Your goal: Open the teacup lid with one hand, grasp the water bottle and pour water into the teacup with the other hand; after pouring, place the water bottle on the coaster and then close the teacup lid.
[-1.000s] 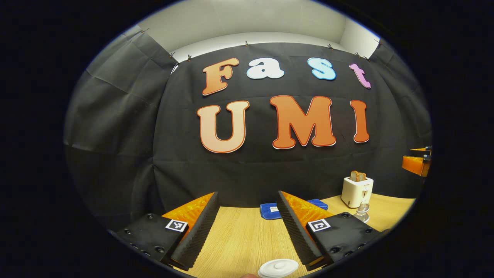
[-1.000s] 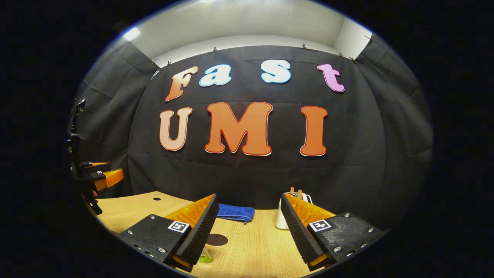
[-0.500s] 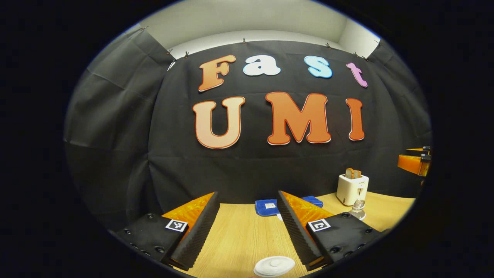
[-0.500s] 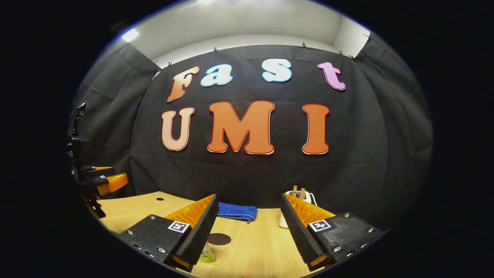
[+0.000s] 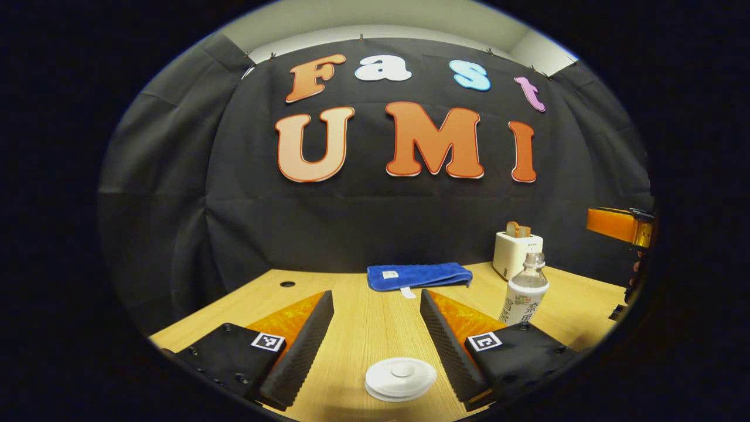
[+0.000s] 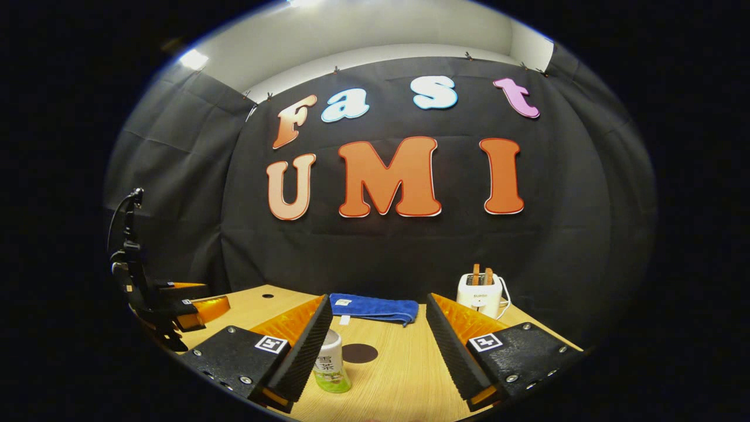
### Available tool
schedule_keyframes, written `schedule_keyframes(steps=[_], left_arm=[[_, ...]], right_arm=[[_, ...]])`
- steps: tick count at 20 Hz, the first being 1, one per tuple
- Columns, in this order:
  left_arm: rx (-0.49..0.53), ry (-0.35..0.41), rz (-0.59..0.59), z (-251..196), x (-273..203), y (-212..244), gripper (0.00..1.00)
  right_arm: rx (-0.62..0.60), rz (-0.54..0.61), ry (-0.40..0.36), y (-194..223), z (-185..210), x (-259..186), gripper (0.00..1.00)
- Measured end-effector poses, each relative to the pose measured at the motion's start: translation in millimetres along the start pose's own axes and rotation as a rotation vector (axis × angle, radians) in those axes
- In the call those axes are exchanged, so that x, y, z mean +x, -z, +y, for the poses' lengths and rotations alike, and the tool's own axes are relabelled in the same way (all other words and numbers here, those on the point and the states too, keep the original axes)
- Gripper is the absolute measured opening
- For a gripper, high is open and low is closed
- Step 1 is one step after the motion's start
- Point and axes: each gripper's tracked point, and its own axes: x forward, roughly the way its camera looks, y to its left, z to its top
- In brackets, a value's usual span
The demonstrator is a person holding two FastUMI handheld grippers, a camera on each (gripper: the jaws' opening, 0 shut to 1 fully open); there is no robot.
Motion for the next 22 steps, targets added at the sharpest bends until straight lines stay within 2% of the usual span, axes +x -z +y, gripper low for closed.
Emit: schedule_keyframes(steps=[14, 15, 16, 19, 22], left_arm=[[0.058, 0.031, 0.2, -14, 3, 90, 0.96], [0.063, 0.036, 0.21, -14, 5, 94, 0.96], [0.064, 0.041, 0.22, -17, 5, 101, 0.96], [0.058, 0.044, 0.246, -22, 11, 111, 0.98], [0.075, 0.039, 0.244, -23, 13, 112, 0.9]], right_arm=[[0.062, 0.149, -0.1, 71, 26, 5, 0.97], [0.062, 0.152, -0.106, 73, 27, 5, 1.0], [0.06, 0.156, -0.105, 76, 26, 5, 0.97], [0.055, 0.176, -0.094, 85, 21, 5, 0.96], [0.068, 0.19, -0.086, 90, 17, 4, 0.97]])
